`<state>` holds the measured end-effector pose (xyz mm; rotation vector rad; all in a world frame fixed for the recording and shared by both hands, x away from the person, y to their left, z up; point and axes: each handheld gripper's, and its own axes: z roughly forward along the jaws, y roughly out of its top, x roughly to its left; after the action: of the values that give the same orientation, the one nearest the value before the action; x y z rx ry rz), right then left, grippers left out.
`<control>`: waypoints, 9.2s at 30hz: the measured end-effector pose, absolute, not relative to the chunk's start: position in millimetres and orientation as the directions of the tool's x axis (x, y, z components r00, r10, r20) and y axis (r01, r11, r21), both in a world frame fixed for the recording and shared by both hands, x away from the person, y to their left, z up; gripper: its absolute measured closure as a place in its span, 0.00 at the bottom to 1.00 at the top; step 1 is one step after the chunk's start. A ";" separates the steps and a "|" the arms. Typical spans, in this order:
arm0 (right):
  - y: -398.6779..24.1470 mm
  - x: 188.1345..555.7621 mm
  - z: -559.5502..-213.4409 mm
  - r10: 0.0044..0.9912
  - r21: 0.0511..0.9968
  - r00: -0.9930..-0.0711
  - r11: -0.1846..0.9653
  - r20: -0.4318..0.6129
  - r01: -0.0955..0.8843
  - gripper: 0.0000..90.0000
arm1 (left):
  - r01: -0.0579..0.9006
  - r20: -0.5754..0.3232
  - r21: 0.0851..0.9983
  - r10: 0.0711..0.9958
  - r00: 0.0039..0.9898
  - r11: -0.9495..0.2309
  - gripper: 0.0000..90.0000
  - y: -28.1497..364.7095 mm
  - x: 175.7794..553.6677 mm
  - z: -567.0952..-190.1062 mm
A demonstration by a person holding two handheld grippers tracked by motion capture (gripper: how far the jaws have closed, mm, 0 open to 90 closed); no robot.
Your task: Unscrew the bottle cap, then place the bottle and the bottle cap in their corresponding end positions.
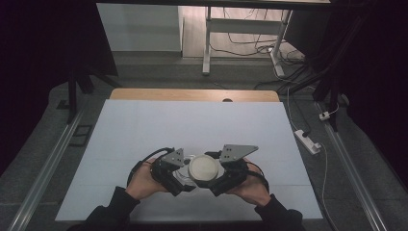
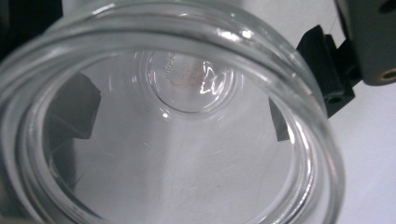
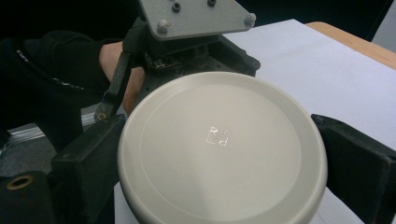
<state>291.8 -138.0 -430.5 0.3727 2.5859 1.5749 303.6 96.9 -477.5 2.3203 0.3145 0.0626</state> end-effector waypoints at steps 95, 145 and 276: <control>-111.6 292.3 -515.8 0.317 0.801 -0.948 0.568 0.000 0.190 0.08 | 0.426 -0.045 0.738 0.591 0.805 -0.524 0.08 86.7 427.6 -490.1; -100.2 315.8 -540.1 0.372 0.714 -0.928 0.648 0.007 0.266 0.03 | 0.461 -0.051 0.740 0.643 0.764 -0.489 0.03 75.4 439.8 -508.8; -290.7 255.2 -498.7 0.792 0.745 -0.609 0.381 0.043 0.548 0.00 | 0.675 -0.229 0.690 0.806 0.546 -0.262 0.00 284.7 189.7 -523.1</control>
<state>255.2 -290.7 -498.7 1.1729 2.3240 1.0692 189.7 284.7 -523.1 2.0101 1.1929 0.2155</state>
